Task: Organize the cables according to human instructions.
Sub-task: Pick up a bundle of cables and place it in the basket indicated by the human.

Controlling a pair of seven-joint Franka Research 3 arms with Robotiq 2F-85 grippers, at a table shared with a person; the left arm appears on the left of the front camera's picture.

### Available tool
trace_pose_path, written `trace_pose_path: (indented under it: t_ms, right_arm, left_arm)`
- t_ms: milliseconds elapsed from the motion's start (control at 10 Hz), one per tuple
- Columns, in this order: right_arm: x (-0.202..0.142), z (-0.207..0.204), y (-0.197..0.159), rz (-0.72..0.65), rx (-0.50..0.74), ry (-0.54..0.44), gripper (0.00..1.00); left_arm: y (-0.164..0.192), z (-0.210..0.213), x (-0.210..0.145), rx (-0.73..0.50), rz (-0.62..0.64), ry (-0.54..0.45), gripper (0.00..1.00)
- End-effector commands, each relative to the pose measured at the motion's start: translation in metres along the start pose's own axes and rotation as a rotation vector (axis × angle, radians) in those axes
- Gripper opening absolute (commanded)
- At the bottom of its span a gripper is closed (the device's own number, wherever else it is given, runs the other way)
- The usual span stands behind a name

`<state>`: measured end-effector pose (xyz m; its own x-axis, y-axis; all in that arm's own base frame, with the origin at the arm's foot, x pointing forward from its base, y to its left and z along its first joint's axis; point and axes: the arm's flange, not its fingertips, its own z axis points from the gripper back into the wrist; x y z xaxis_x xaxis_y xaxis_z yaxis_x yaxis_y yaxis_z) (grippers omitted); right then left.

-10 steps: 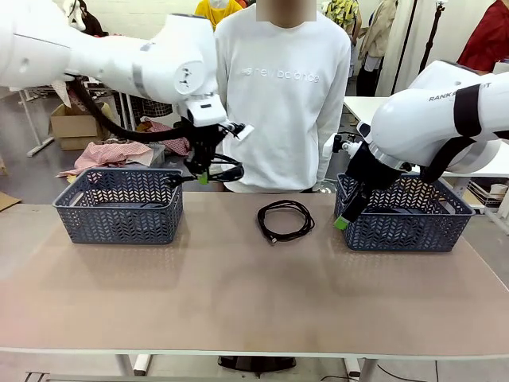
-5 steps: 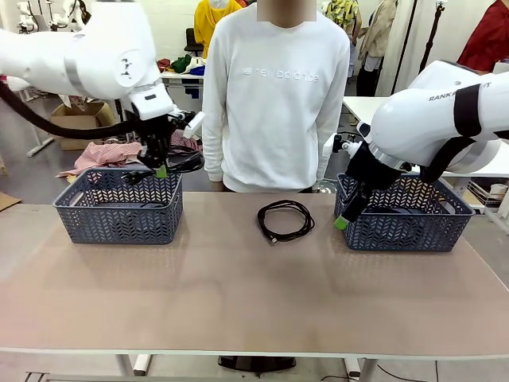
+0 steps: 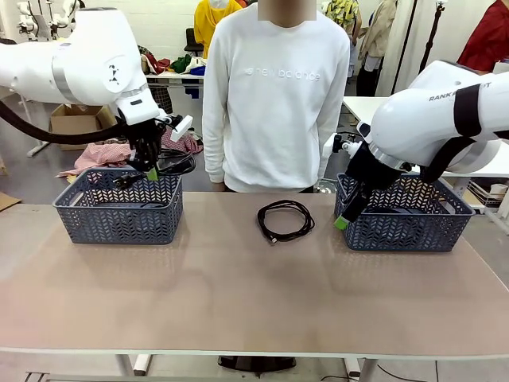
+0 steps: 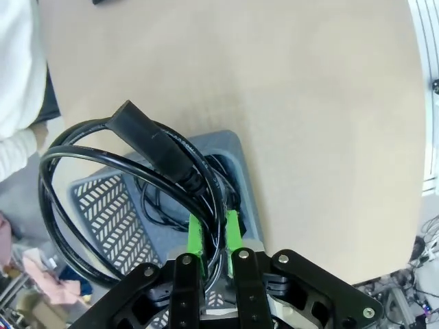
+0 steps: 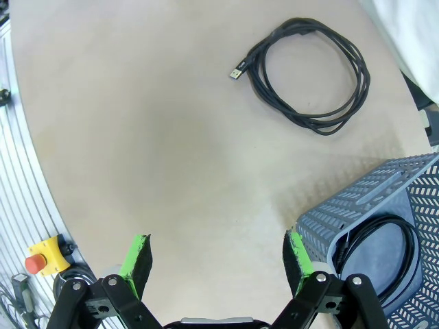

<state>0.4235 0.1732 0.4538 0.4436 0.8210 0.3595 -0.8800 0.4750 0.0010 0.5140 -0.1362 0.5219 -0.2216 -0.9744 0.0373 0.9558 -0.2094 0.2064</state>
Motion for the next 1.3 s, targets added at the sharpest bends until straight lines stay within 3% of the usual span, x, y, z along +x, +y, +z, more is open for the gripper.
trace_pose_path:
  t_ms: [0, 200, 300, 600, 1200]
  right_arm:
    - [0.000, 0.000, 0.001, -0.007, -0.002, -0.002, 1.00]
    - [0.000, 0.000, 0.001, -0.007, -0.002, -0.002, 1.00]
    - [0.000, 0.000, 0.001, -0.007, -0.002, -0.002, 1.00]
    - [0.000, 0.000, 0.001, -0.007, -0.002, -0.002, 1.00]
    - [0.000, 0.000, 0.001, -0.007, -0.002, -0.002, 1.00]
  left_arm:
    - [-0.001, 0.006, 0.004, 0.003, -0.003, 0.007, 0.00]
    - [-0.001, 0.006, 0.004, 0.003, -0.003, 0.007, 0.00]
    - [0.000, 0.000, 0.005, 0.000, -0.009, -0.002, 0.15]
    - [0.001, -0.012, -0.026, 0.031, -0.070, 0.018, 0.15]
    - [-0.014, -0.034, -0.091, 0.048, 0.029, -0.013, 0.15]
